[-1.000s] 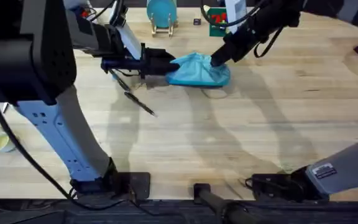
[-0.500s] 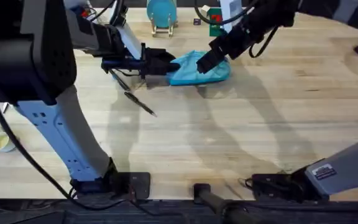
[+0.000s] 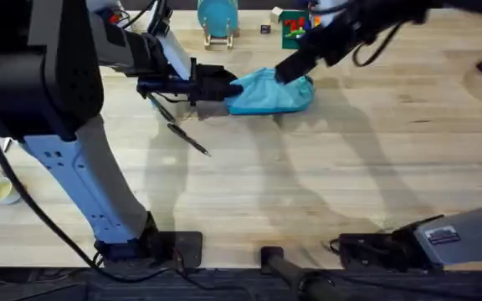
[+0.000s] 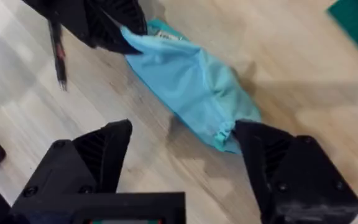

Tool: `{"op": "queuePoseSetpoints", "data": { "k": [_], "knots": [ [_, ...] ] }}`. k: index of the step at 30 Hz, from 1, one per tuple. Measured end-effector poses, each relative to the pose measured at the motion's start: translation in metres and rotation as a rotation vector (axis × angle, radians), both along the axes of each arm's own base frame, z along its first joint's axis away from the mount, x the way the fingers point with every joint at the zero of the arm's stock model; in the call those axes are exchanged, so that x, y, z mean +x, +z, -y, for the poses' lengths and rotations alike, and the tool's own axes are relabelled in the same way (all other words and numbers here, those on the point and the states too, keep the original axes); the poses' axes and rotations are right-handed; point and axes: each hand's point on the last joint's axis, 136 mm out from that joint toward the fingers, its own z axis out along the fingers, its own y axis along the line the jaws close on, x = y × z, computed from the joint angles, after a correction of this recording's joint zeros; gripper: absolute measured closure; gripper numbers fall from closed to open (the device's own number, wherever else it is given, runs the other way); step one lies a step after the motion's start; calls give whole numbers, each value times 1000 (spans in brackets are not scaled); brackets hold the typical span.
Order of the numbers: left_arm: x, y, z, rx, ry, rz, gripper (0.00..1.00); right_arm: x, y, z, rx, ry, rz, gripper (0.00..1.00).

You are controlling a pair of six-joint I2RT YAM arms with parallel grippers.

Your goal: Unzip the bag, pick up the pens from the table one at a time and place them inside, then zip the bag closed.

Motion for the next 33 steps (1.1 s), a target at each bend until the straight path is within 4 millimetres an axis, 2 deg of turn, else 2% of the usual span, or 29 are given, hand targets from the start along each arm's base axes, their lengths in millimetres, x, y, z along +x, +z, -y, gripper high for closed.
{"op": "queuePoseSetpoints", "data": {
  "k": [3,6,11,19,26,33],
  "knots": [
    [-1,0,1,-2,-3,-2,959,-2,26,16,18,-28,49,6],
    [-1,0,1,-2,-3,-2,959,-9,41,32,14,-42,69,6],
    [-1,0,1,-2,-3,-2,959,-17,48,54,0,-75,62,6],
    [-1,0,1,-3,-3,-3,959,-13,58,89,-72,-163,114,6],
    [-4,0,1,-4,-3,-32,959,-19,72,102,-125,-197,167,5],
    [-4,0,1,-4,-3,-32,959,-35,86,106,-123,-235,176,5]
  ]
}}
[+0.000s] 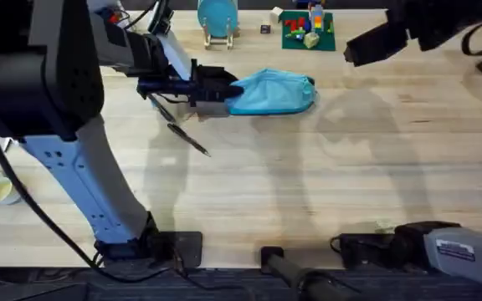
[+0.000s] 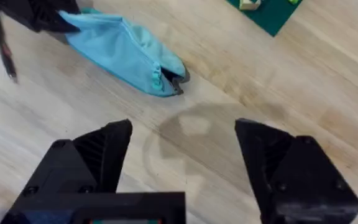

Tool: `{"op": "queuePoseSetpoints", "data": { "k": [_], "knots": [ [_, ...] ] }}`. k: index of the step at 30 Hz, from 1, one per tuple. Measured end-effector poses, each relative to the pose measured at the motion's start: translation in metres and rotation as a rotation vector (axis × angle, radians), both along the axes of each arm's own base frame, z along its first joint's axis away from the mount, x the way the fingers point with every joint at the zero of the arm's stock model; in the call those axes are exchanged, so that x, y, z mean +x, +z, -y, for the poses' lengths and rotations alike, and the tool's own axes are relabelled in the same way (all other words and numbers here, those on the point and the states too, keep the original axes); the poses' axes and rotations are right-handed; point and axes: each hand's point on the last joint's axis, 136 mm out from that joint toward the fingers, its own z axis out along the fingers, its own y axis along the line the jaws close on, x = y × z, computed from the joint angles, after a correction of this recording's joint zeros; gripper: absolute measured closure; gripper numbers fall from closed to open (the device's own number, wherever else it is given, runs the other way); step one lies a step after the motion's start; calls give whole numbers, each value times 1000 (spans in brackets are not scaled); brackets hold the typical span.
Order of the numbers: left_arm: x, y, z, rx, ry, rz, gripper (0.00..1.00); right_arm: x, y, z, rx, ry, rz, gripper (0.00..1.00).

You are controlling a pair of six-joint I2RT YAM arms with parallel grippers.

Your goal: Unzip the bag, pick up the pens from the table one at a time and place them inside, then zip the bag closed.

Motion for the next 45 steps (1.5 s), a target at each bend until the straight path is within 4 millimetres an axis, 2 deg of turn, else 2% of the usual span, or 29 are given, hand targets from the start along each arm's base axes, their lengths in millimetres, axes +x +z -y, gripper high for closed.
{"op": "queuePoseSetpoints", "data": {
  "k": [15,19,28,33,37,45],
  "knots": [
    [0,0,0,0,0,0,959,-28,17,24,-47,-147,23,5],
    [0,0,0,0,0,0,959,-42,3,26,-46,-160,8,4],
    [0,0,0,0,0,0,959,-71,-49,27,-12,-228,-95,4],
    [0,0,0,0,0,0,959,-74,-72,18,57,-244,-145,3],
    [0,0,0,0,0,0,959,-69,-78,13,98,-263,-144,5],
    [0,0,0,0,0,0,959,-61,-75,10,137,-285,-120,5]
  ]
}}
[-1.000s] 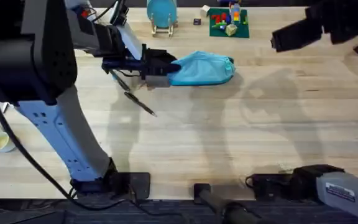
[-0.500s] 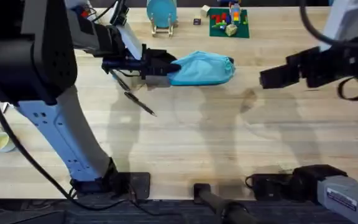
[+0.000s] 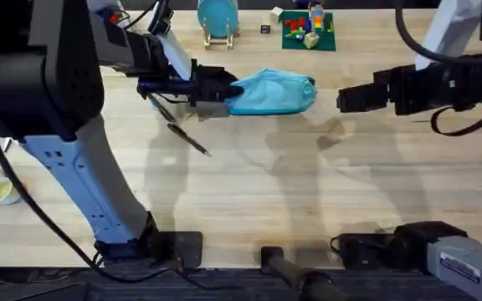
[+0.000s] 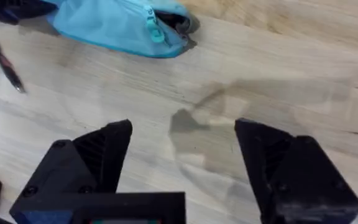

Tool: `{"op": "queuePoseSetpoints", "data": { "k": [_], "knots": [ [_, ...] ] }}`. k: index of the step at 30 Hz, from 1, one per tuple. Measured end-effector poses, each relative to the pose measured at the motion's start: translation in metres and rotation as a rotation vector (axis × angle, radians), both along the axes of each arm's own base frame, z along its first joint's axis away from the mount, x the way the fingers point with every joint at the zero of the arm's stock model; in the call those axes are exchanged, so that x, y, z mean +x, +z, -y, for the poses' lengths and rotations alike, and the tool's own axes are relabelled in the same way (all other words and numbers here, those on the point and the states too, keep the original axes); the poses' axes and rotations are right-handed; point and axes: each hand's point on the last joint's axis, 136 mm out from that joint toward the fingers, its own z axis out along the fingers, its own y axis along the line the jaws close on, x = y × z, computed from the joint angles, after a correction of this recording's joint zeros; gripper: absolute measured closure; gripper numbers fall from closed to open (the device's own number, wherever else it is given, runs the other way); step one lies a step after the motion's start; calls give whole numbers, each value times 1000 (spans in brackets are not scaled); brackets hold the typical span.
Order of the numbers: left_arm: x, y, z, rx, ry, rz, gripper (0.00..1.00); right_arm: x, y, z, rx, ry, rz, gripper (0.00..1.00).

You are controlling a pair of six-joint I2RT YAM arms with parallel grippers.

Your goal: Unzip the bag, pick up the pens from the table one at a time and place them inside, then zip the bag closed.

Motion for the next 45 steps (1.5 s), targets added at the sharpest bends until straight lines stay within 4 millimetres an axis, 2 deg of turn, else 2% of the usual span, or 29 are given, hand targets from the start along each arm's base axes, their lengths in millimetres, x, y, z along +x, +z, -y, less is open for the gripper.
{"op": "queuePoseSetpoints", "data": {
  "k": [9,18,27,34,39,45],
  "knots": [
    [0,0,0,0,0,0,959,0,-1,-1,14,-16,-9,4],
    [0,0,0,0,0,0,959,13,-15,-3,31,-44,-48,5],
    [0,0,0,0,0,0,959,24,-9,-31,48,28,13,5],
    [0,0,0,0,0,0,959,36,-29,-49,39,70,-21,5],
    [0,0,0,0,0,0,959,47,-45,-52,-31,48,-25,5],
    [0,0,0,0,0,-1,959,56,-56,-62,-61,51,-18,6]
  ]
}}
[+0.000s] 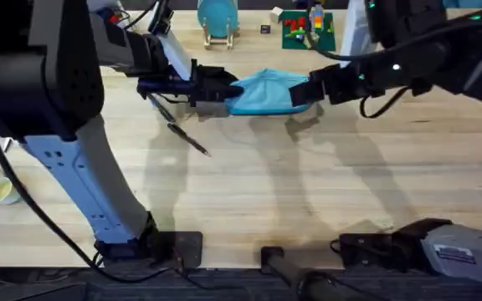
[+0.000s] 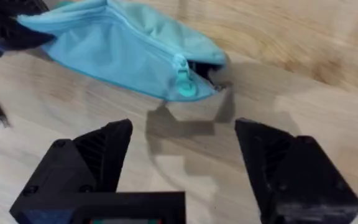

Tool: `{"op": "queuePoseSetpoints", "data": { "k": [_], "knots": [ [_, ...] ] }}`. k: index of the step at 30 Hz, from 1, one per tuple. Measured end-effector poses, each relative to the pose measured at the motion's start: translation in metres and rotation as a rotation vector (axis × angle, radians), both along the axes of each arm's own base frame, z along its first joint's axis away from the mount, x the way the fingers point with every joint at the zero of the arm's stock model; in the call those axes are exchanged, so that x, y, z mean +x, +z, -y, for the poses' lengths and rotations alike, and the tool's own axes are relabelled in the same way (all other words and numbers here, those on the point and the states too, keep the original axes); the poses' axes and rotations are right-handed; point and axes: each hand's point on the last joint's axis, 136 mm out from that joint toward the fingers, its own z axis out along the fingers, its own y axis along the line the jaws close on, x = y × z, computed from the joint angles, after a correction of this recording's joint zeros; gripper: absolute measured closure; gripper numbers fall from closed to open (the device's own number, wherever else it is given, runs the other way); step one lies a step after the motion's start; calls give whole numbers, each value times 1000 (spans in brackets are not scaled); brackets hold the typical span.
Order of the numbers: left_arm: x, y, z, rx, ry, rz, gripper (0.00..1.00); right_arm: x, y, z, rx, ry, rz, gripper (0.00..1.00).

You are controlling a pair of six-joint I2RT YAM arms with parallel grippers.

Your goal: Unzip the bag, pick up the pens from the table one at a time and place them inside, then zip the bag closed.

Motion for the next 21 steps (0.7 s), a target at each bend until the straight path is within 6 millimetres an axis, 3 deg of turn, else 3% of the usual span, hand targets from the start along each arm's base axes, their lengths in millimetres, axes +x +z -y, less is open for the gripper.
{"op": "queuePoseSetpoints", "data": {
  "k": [10,21],
  "knots": [
    [0,0,0,0,0,0,959,20,-10,-6,-2,-6,35,14],
    [0,0,0,0,0,-2,959,26,-26,-8,-11,-5,11,149]
  ]
}}
